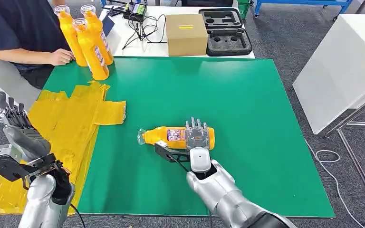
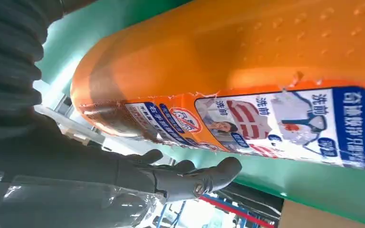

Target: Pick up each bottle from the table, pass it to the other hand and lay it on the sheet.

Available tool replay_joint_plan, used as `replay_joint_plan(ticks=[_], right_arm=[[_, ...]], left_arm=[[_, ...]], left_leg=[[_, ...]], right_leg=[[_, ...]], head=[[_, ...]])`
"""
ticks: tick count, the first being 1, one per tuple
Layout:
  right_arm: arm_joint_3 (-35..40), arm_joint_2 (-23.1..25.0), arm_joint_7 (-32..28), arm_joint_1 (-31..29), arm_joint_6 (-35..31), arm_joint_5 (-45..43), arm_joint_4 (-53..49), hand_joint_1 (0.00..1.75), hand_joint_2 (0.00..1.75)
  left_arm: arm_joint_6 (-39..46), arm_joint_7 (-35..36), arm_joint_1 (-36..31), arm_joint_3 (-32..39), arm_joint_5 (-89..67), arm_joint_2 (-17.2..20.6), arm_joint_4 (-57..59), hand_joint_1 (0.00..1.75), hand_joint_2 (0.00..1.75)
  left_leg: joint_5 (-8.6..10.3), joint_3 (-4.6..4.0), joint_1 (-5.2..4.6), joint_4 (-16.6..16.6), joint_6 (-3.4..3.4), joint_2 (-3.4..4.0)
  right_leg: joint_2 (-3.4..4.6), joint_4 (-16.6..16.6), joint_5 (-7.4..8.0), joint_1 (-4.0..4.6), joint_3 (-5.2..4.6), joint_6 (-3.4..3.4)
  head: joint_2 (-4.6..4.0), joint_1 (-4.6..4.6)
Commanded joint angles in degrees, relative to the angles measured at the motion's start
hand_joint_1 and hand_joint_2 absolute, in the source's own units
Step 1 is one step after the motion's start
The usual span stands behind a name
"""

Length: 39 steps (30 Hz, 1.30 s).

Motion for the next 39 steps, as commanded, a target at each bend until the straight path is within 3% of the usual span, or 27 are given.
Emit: replay_joint_plan(ticks=[1,3,12,21,22,23,39], right_arm=[[-0.93,-1.87,0.19,-0.60,0.57,0.41,3.60,1.33,1.75],[-1.33,-2.17,0.34,0.02,0.49,0.65,2.94,1.71,1.75],[-3.52,-3.72,1.27,4.21,2.14,3.08,-3.58,1.75,1.75],[-4.43,-2.59,0.76,3.01,4.16,3.36,-0.42,1.75,1.75],[-5.06,-2.13,0.91,2.45,4.57,3.29,1.20,0.21,1.75],[-5.11,-2.00,1.12,2.40,4.57,3.43,1.59,0.00,1.75],[-7.71,-1.74,2.30,2.76,6.58,4.42,3.59,0.00,1.75]], left_arm=[[-0.48,0.58,-1.49,1.25,-0.05,-0.62,1.37,0.00,0.00],[-0.61,0.62,-1.56,1.30,-0.03,-0.63,1.27,0.00,0.00],[-1.06,1.36,-1.28,1.40,0.03,-0.79,0.14,0.00,0.00],[-0.44,1.38,0.50,2.15,-0.18,-1.55,-1.29,0.00,0.00],[-0.28,1.29,0.59,2.34,-0.37,-1.86,-1.28,0.00,0.00],[-0.22,1.24,0.66,2.33,-0.45,-1.99,-1.28,0.00,0.00],[-0.53,1.05,-0.45,2.60,-1.10,-2.95,0.08,0.00,0.00]], left_leg=[[-0.03,0.14,0.05,-0.03,-0.10,-0.09],[-0.04,0.16,0.06,-0.02,-0.12,-0.11],[-0.05,0.18,0.08,-0.03,-0.12,-0.16],[-0.05,0.21,0.06,-0.04,-0.12,-0.07],[-0.05,0.21,0.06,-0.04,-0.12,-0.07],[-0.02,0.15,0.02,-0.05,-0.07,-0.05],[0.00,0.24,0.01,-0.05,-0.07,-0.08]], right_leg=[[-0.16,-0.07,-0.06,0.06,0.21,-0.05],[-0.19,-0.07,-0.07,0.07,0.24,-0.05],[-0.23,-0.09,-0.09,0.08,0.27,-0.06],[-0.15,-0.09,-0.07,0.06,0.28,-0.06],[-0.15,-0.09,-0.07,0.07,0.29,-0.06],[-0.09,-0.07,-0.03,0.02,0.20,-0.03],[-0.12,-0.07,-0.03,0.01,0.29,-0.03]], head=[[0.00,0.02],[0.00,0.02],[0.00,0.00],[0.00,0.02],[0.00,0.00],[0.00,0.00],[0.00,-0.02]])
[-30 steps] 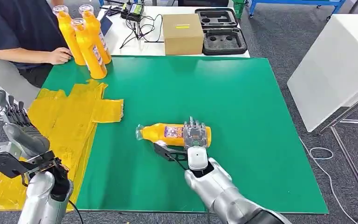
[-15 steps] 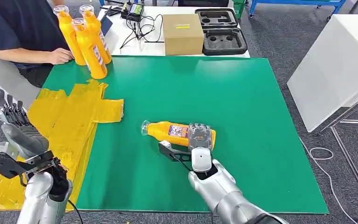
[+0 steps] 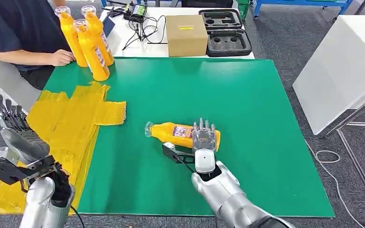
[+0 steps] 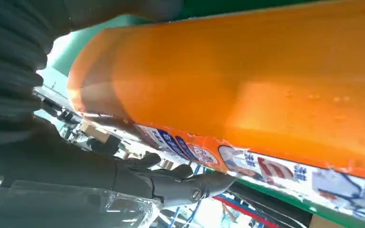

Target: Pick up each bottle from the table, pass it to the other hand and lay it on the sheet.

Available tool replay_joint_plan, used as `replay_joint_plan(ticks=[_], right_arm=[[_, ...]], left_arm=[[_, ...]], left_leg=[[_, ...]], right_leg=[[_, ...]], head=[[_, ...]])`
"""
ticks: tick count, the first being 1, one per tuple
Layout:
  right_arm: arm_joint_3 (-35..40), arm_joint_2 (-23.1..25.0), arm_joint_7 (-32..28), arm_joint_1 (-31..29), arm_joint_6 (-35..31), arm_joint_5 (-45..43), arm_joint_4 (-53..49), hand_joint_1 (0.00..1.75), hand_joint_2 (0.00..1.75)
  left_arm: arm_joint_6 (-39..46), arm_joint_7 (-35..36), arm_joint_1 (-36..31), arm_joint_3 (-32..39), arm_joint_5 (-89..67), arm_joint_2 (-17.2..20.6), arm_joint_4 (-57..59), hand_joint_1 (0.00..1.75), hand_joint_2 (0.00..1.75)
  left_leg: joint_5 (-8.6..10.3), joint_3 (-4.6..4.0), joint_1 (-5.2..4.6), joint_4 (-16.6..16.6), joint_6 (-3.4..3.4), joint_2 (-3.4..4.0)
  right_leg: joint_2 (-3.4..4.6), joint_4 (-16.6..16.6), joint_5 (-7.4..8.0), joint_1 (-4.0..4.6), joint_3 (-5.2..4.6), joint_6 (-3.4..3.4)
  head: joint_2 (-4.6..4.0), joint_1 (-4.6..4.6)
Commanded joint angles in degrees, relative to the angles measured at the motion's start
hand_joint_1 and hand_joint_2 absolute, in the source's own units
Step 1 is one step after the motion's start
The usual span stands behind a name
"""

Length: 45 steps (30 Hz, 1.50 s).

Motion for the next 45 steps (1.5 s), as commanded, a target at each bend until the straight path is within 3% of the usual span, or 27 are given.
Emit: replay_joint_plan(ticks=[1,2,19,22,23,24,25,27,31,32,33,35,36,38,40,41,45], right_arm=[[-5.95,-0.62,1.16,0.98,4.09,1.12,6.12,0.26,1.75],[-7.19,-0.59,1.31,1.48,4.95,1.15,5.78,1.75,1.75],[-11.12,0.05,1.63,4.59,6.06,2.31,-0.95,1.75,1.75],[-13.00,0.83,0.15,6.89,5.51,3.07,-11.53,1.75,1.75],[-12.91,0.90,-2.63,9.52,4.26,2.15,-20.79,1.75,1.75],[-12.65,0.80,-1.85,11.14,8.40,2.38,-26.53,1.75,1.75],[-12.44,0.79,-2.48,11.97,8.54,1.87,-29.98,1.75,1.75],[-10.11,0.09,-4.69,14.95,6.77,-0.19,-42.12,1.75,1.75],[-4.86,-2.59,-5.92,17.31,6.23,-6.67,-56.43,1.75,1.75],[-2.95,-3.55,-10.35,17.40,6.37,-13.57,-58.07,1.75,1.75],[-2.20,-4.11,-13.28,17.67,7.82,-21.83,-59.22,1.75,1.75],[0.19,-5.61,-14.26,17.32,7.11,-27.10,-60.25,1.75,1.75],[0.10,-5.98,-12.47,16.68,6.02,-26.27,-57.98,1.75,1.75],[-1.04,-5.54,-16.20,15.68,1.75,-26.32,-52.98,1.75,1.75],[-1.02,-5.11,-16.68,15.75,1.50,-26.44,-52.59,1.75,1.75],[-1.05,-4.25,-18.16,15.82,0.33,-27.40,-52.92,1.75,1.75],[-1.13,-3.88,-18.87,15.36,0.34,-28.61,-53.06,1.75,1.75]], left_arm=[[-0.91,0.06,-2.89,1.62,-0.82,-2.47,3.22,0.00,0.00],[-1.22,0.06,-3.89,1.31,-0.83,-2.52,4.56,0.00,0.00],[-1.97,0.62,-4.98,0.74,-1.49,-2.97,4.76,0.00,0.00],[-2.35,0.81,-3.15,1.42,-1.85,-2.75,2.41,0.00,0.00],[-2.78,1.18,-1.68,1.83,-1.91,-2.39,0.58,0.00,0.00],[-3.30,1.53,-0.81,2.19,-1.88,-2.31,-0.58,0.00,0.00],[-3.56,1.73,-0.35,2.47,-1.89,-2.21,-1.07,0.00,0.00],[-5.20,2.71,1.74,3.63,-1.70,-2.30,-3.20,0.00,0.00],[-8.26,3.09,4.22,5.43,-0.35,-2.15,-5.09,0.00,0.00],[-9.57,3.28,4.44,5.41,0.29,-2.11,-4.99,0.00,0.00],[-10.61,3.61,4.20,5.11,0.95,-1.91,-4.36,0.00,0.00],[-11.14,3.53,4.16,4.43,1.70,-1.72,-3.86,0.00,0.00],[-11.36,3.65,5.20,4.17,2.32,-1.58,-4.94,0.00,0.00],[-12.43,4.21,6.32,3.47,3.44,-1.35,-6.03,0.00,0.00],[-12.54,4.21,6.64,3.14,3.54,-1.50,-6.09,0.00,0.00],[-13.49,4.34,7.51,2.06,4.77,-1.34,-6.90,0.00,1.75],[-14.19,4.62,8.03,0.77,5.08,-1.48,-7.15,0.00,1.75]], left_leg=[[-0.02,0.19,0.07,-0.04,-0.12,-0.12],[-0.01,0.23,0.06,-0.06,-0.10,-0.13],[0.01,0.72,0.06,-0.08,-0.11,-0.20],[-0.01,0.67,0.05,-0.04,-0.10,-0.14],[-0.02,0.67,0.07,-0.05,-0.12,-0.16],[-0.03,0.62,0.06,-0.04,-0.14,-0.12],[-0.06,0.56,0.06,0.01,-0.13,-0.03],[-0.09,0.43,0.04,0.05,-0.13,0.01],[-0.08,-0.01,-0.01,0.05,-0.09,0.09],[-0.16,-0.04,0.02,0.10,-0.13,0.11],[-0.21,0.00,0.05,0.11,-0.16,0.10],[-0.08,-0.07,0.04,0.01,-0.09,-0.01],[-0.15,0.00,0.06,0.03,-0.13,-0.04],[-0.05,-0.10,0.04,-0.04,-0.08,0.11],[-0.07,-0.07,0.06,-0.05,-0.10,0.06],[-0.12,0.03,0.08,-0.03,-0.14,0.12],[-0.06,-0.17,0.03,-0.02,-0.09,0.07]], right_leg=[[-0.20,-0.10,-0.05,0.08,0.26,-0.06],[-0.19,-0.11,-0.05,0.07,0.29,-0.05],[-0.26,-0.16,-0.04,0.07,0.75,-0.07],[-0.20,-0.12,-0.04,0.06,0.68,-0.06],[-0.24,-0.14,-0.05,0.08,0.70,-0.07],[-0.20,-0.12,-0.05,0.07,0.64,-0.08],[-0.10,-0.06,-0.05,0.07,0.57,-0.08],[-0.07,0.01,-0.07,0.04,0.48,-0.08],[0.03,0.07,-0.04,-0.01,-0.01,-0.02],[0.03,0.11,-0.11,0.02,-0.04,-0.04],[-0.01,0.10,-0.16,0.05,0.02,-0.05],[-0.08,-0.01,-0.06,0.04,-0.05,-0.01],[-0.14,0.00,-0.15,0.07,0.05,-0.04],[0.03,-0.07,-0.01,0.04,-0.11,-0.01],[-0.02,-0.09,-0.03,0.06,-0.04,-0.03],[0.00,-0.10,-0.07,0.09,0.05,-0.05],[0.00,-0.04,-0.02,0.03,-0.15,-0.03]], head=[[0.00,0.00],[0.00,-0.02],[0.00,0.00],[0.00,0.00],[0.00,0.00],[0.00,0.00],[0.00,0.02],[0.00,0.00],[0.00,-0.02],[0.00,-0.02],[0.00,0.00],[0.00,0.02],[0.00,0.00],[0.00,0.00],[0.00,-0.02],[0.00,0.00],[0.00,0.00]])
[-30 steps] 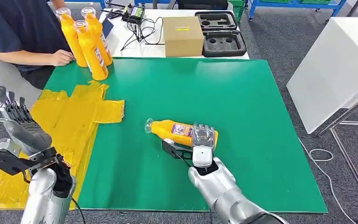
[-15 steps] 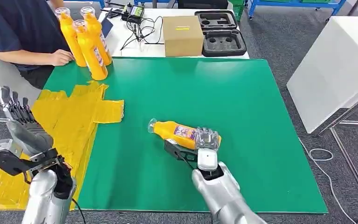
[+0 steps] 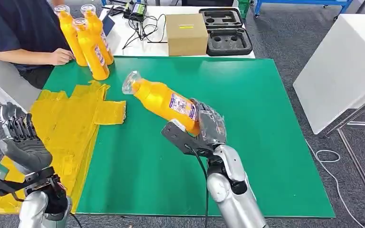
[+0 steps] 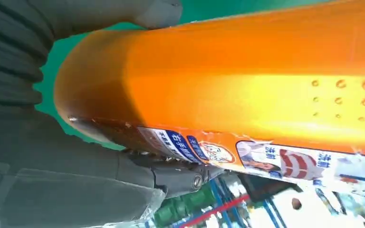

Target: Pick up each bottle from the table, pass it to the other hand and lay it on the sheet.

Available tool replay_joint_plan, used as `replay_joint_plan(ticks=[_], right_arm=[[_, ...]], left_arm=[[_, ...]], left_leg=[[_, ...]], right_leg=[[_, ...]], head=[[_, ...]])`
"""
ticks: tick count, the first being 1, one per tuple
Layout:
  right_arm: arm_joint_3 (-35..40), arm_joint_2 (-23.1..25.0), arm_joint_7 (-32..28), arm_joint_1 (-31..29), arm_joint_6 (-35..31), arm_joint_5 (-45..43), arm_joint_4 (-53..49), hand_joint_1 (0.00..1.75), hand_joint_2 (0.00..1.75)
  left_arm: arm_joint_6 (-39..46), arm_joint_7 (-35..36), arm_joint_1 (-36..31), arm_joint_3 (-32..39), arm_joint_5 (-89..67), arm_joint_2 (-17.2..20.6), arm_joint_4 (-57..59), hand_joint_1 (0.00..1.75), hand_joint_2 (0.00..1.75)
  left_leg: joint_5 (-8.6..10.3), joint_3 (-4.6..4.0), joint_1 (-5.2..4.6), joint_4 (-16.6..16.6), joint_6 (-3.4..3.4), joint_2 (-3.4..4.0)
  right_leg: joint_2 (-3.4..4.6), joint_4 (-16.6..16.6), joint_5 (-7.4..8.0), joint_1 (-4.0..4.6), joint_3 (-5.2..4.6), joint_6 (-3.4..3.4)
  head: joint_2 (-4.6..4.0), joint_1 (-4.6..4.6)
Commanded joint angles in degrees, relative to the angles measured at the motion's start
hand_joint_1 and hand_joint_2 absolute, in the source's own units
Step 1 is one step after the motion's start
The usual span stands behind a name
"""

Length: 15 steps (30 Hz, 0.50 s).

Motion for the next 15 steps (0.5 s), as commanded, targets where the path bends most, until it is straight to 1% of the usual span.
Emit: replay_joint_plan(ticks=[1,3,5,8,9,11,13,15], right_arm=[[2.21,-1.74,-1.84,-1.77,-1.21,-2.01,-0.40,1.75,1.75],[2.43,-1.03,-3.06,-2.73,-1.01,-4.03,0.48,1.75,1.75],[4.55,0.36,-3.08,-5.51,-1.65,-4.35,3.63,1.75,1.75],[7.82,2.31,-3.37,-10.99,-4.77,-5.90,9.49,1.75,1.75],[8.97,2.61,-3.68,-12.41,-5.84,-6.61,11.27,1.75,1.75],[12.30,2.19,-4.23,-14.74,-7.74,-9.36,14.09,1.75,1.75],[14.49,2.42,-4.98,-15.49,-9.64,-10.36,15.80,1.75,1.75],[17.19,2.57,-6.21,-15.52,-12.96,-9.67,16.90,1.75,1.75]], left_arm=[[-1.43,0.84,1.27,-2.57,1.19,0.75,-0.99,0.00,1.75],[-3.88,1.28,1.80,-4.08,3.55,1.30,-1.48,0.00,1.75],[-4.71,1.03,2.89,-6.53,4.49,1.54,-3.26,0.00,1.75],[-5.12,0.49,3.01,-10.88,5.85,2.02,-3.99,0.00,1.75],[-4.94,0.26,3.16,-12.23,6.29,2.18,-3.87,0.00,1.75],[-4.27,-0.62,3.89,-15.09,8.68,3.09,-3.60,0.00,1.75],[-3.98,-1.61,4.67,-16.20,10.00,3.60,-4.30,0.00,1.75],[-3.86,-2.14,5.13,-16.85,10.76,3.92,-5.27,0.00,1.75]], left_leg=[[-0.10,0.18,0.07,0.01,-0.14,0.08],[-0.07,0.15,0.04,0.00,-0.11,-0.01],[-0.13,0.21,0.06,0.03,-0.15,0.12],[-0.09,0.11,0.02,0.03,-0.11,0.29],[-0.04,0.03,0.01,0.01,-0.08,0.20],[-0.14,0.23,0.08,0.05,-0.19,0.33],[-0.05,0.13,0.03,-0.03,-0.09,0.22],[-0.07,0.18,0.05,-0.05,-0.11,0.22]], right_leg=[[-0.02,-0.04,-0.07,0.07,0.20,-0.07],[-0.08,-0.03,-0.07,0.05,0.17,-0.06],[0.04,0.00,-0.09,0.06,0.19,-0.09],[0.21,0.03,-0.02,0.03,0.05,-0.06],[0.12,0.02,0.01,0.02,-0.01,-0.04],[0.19,0.03,-0.06,0.08,0.16,-0.10],[0.14,-0.04,0.01,0.04,0.08,-0.05],[0.15,-0.06,-0.01,0.06,0.15,-0.05]], head=[[0.00,0.00],[0.00,0.00],[0.00,0.00],[0.00,-0.02],[0.00,-0.02],[0.00,-0.02],[0.00,-0.02],[0.00,0.00]])
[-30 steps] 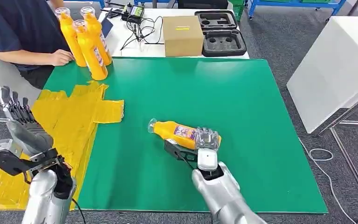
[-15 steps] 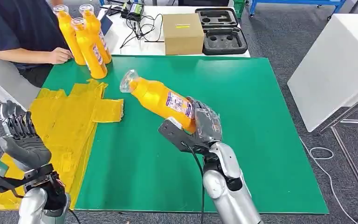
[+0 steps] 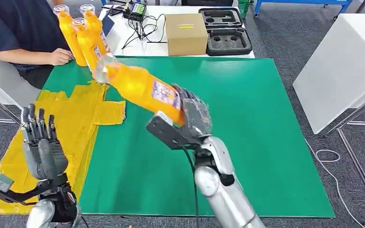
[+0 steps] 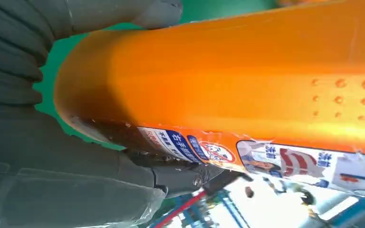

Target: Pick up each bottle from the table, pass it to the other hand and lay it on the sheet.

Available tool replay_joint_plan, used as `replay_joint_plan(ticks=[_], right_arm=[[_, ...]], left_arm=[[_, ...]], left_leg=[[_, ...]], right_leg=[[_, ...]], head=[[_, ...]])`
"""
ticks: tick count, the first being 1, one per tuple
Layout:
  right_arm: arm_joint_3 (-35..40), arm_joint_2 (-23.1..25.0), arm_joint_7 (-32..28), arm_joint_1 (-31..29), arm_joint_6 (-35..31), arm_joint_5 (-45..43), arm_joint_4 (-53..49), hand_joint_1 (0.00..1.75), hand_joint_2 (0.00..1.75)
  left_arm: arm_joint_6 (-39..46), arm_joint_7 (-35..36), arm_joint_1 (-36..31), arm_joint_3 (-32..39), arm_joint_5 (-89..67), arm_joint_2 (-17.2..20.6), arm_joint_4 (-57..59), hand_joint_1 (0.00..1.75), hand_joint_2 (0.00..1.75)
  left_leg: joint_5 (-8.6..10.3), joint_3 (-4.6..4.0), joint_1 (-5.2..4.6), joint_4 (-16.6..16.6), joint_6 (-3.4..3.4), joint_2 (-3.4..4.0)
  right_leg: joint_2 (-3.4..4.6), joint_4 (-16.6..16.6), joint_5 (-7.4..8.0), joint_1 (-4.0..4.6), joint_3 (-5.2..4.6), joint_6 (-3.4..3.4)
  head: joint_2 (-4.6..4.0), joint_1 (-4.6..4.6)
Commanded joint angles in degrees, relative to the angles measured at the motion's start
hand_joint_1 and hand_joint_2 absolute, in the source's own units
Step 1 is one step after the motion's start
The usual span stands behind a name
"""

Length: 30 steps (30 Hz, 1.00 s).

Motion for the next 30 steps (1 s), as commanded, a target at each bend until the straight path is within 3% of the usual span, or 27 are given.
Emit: replay_joint_plan(ticks=[1,6,16,30], right_arm=[[12.05,0.20,-2.10,-7.99,-7.51,-1.37,13.01,1.75,1.75],[17.99,2.05,-1.26,-8.75,-9.14,-1.39,18.50,1.75,1.75],[21.79,4.67,-1.37,-9.68,-9.71,-2.28,25.29,1.75,1.75],[29.27,2.64,-1.58,-6.76,-10.85,-0.25,20.00,1.75,1.75]], left_arm=[[0.87,-1.83,1.77,-8.52,3.43,3.53,-1.77,0.00,1.75],[2.02,-2.22,3.32,-9.42,2.90,2.26,-4.26,0.00,1.75],[2.49,-1.17,4.41,-10.73,0.94,0.50,-7.74,0.00,1.75],[2.40,-0.19,5.07,-9.71,0.67,-1.14,-8.57,0.00,1.75]], left_leg=[[-0.14,0.32,0.07,-0.04,-0.15,0.28],[-0.08,0.19,0.03,-0.05,-0.10,0.17],[-0.10,0.19,0.05,-0.02,-0.12,0.07],[-0.06,0.13,0.04,-0.05,-0.09,0.00]], right_leg=[[0.19,-0.07,-0.05,0.07,0.26,-0.08],[0.12,-0.06,-0.03,0.03,0.15,-0.05],[0.01,-0.05,-0.07,0.05,0.19,-0.07],[-0.04,-0.07,-0.06,0.04,0.14,-0.05]], head=[[0.00,0.00],[0.00,0.00],[0.00,0.00],[0.00,0.00]])
